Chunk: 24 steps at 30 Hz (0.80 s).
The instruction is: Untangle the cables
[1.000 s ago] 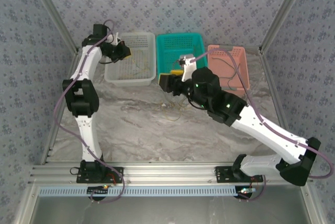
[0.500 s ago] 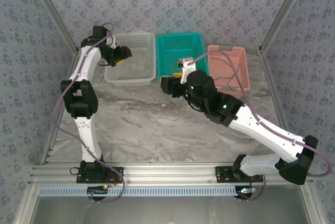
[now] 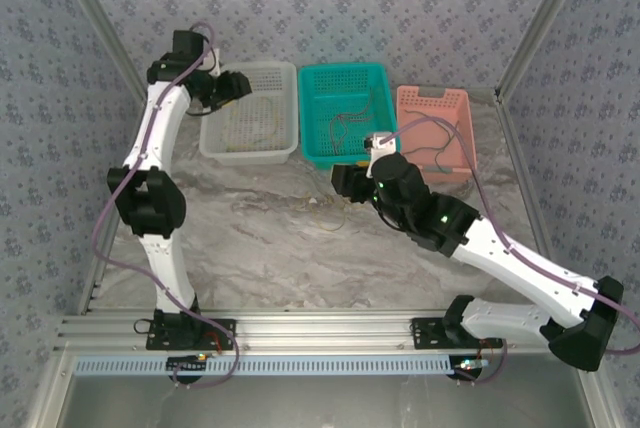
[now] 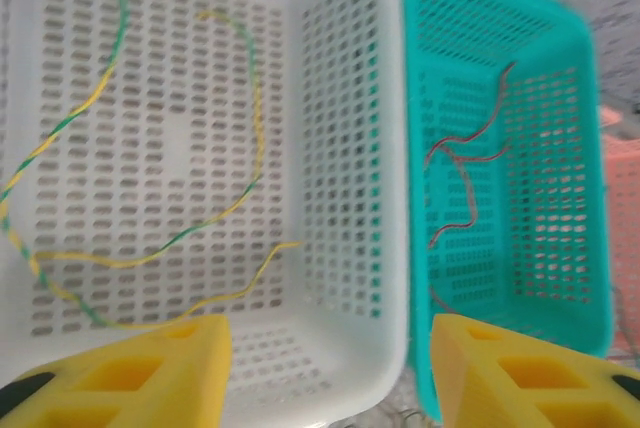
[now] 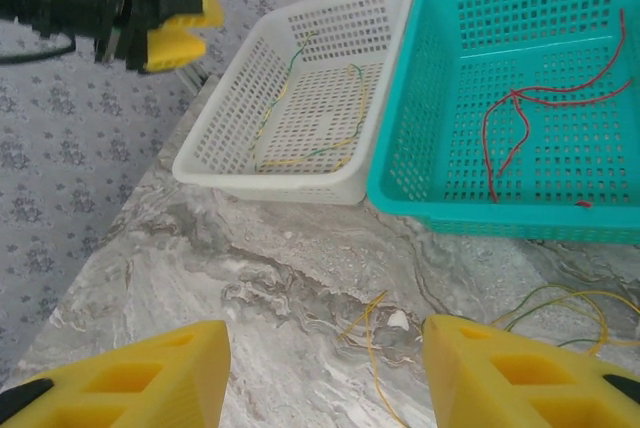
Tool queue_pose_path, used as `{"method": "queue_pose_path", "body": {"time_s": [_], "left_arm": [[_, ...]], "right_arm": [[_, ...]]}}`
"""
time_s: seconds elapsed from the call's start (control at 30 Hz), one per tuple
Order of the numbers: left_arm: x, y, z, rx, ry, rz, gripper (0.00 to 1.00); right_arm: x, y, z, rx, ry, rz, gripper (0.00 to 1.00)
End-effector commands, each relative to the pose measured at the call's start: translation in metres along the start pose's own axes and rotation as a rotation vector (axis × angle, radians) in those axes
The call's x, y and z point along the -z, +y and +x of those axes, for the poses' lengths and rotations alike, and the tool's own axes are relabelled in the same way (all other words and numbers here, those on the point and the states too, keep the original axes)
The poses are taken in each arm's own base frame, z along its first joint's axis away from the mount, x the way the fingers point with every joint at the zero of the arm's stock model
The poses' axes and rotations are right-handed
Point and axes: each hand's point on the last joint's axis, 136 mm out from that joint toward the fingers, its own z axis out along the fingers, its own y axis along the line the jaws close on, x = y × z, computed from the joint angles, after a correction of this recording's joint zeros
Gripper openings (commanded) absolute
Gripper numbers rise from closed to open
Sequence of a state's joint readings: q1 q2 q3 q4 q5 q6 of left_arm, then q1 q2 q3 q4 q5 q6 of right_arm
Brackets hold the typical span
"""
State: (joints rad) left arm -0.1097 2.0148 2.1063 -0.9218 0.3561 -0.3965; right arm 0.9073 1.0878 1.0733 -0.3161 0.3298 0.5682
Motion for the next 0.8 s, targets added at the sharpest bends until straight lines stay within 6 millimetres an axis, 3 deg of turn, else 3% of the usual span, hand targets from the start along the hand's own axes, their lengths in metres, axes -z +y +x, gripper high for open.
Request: {"method": "queue_pose_path", "body": {"time_s": [0.0, 0.07, 0.2, 0.33, 0.43, 0.57, 0.77], "left_arm": [[0.043, -0.025, 0.02, -0.054, -0.101, -0.025, 0.53], [0.047, -0.029, 0.047, -0.039, -0.104, -0.021, 0.49], [0.031, -0.047, 0.128, -0.027, -0.054, 0.0, 0.46], [-0.007, -0.048, 0.212, 0.112, -0.009, 0.014, 0.5], [-0.039, -0.048, 0.252, 0.223, 0.008, 0.045, 0.56], [-0.061, -0.051, 0.27, 0.353, 0.008, 0.063, 0.61], [-0.069, -0.07, 0.269, 0.455, -0.034, 0.087, 0.64]], "right_arm": [[-0.005, -0.024, 0.021, 0.027, 0.038, 0.087, 0.55], [-0.012, -0.038, 0.037, 0.036, 0.078, 0.122, 0.54], [-0.025, -0.06, 0.072, 0.053, 0.163, 0.17, 0.5], [-0.026, -0.077, 0.099, 0.05, 0.212, 0.206, 0.47], [-0.021, -0.085, 0.109, 0.028, 0.226, 0.216, 0.46], [-0.011, -0.089, 0.114, 0.005, 0.219, 0.211, 0.46], [0.001, -0.092, 0.114, -0.025, 0.19, 0.202, 0.46]]}}
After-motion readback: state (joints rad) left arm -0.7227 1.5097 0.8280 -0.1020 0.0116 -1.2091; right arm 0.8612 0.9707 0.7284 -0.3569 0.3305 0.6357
